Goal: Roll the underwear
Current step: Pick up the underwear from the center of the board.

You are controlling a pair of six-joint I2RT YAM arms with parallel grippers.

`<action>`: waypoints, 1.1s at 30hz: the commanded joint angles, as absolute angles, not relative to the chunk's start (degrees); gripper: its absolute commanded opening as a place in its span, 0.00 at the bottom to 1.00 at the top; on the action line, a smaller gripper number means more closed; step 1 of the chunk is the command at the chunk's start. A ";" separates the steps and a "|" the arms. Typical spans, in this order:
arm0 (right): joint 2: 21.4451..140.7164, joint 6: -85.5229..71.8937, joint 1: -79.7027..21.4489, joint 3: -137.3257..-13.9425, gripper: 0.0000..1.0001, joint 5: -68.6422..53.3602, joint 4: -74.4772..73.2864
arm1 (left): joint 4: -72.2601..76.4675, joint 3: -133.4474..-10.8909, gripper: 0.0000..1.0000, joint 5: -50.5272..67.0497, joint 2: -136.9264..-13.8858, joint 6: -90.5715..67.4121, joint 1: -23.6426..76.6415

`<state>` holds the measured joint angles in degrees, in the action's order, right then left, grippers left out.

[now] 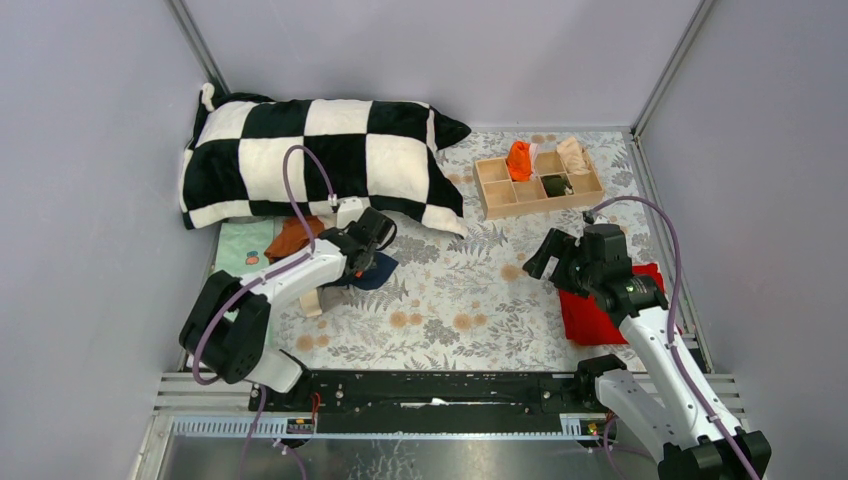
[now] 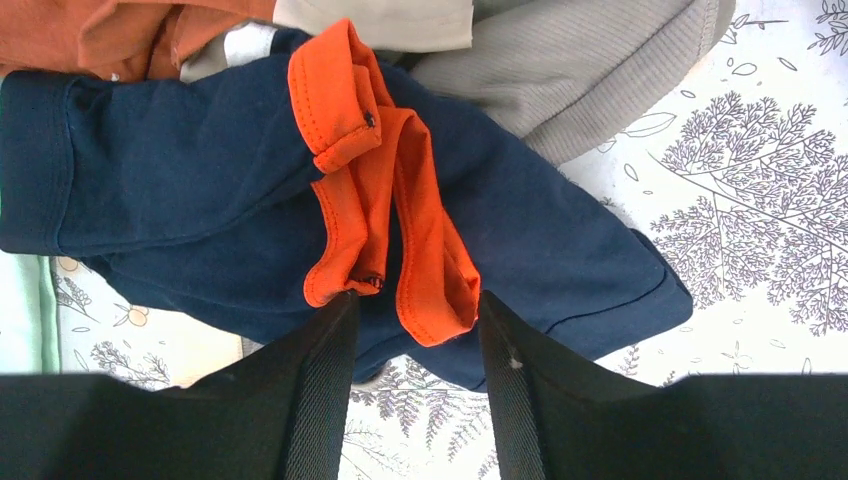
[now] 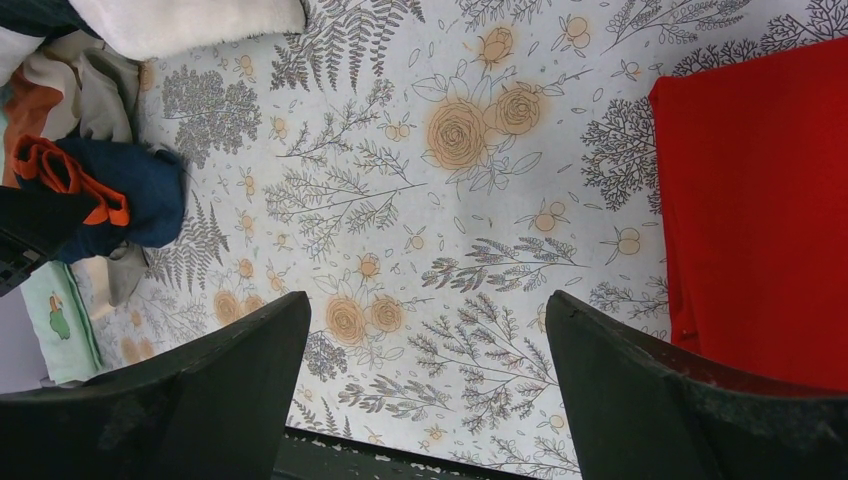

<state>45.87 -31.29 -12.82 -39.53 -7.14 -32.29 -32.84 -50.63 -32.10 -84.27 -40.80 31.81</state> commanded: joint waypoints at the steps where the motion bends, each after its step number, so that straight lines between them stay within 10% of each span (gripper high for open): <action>1: 45.13 -30.26 -13.18 -39.60 0.95 -7.96 -31.98 | -30.46 -52.60 0.50 -34.89 -85.53 -40.06 31.46; 15: 44.66 -29.88 -13.18 -39.52 0.96 -7.24 -32.34 | -33.67 -54.20 0.00 -34.80 -85.12 -40.53 31.46; 33: 42.77 -30.34 -13.18 -41.85 0.96 -5.86 -32.54 | -51.53 -79.03 0.00 -27.65 -65.86 -33.28 31.55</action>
<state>43.83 -30.72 -12.82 -39.46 -6.61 -32.51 -45.84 -75.07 -30.76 -66.92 -36.29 31.77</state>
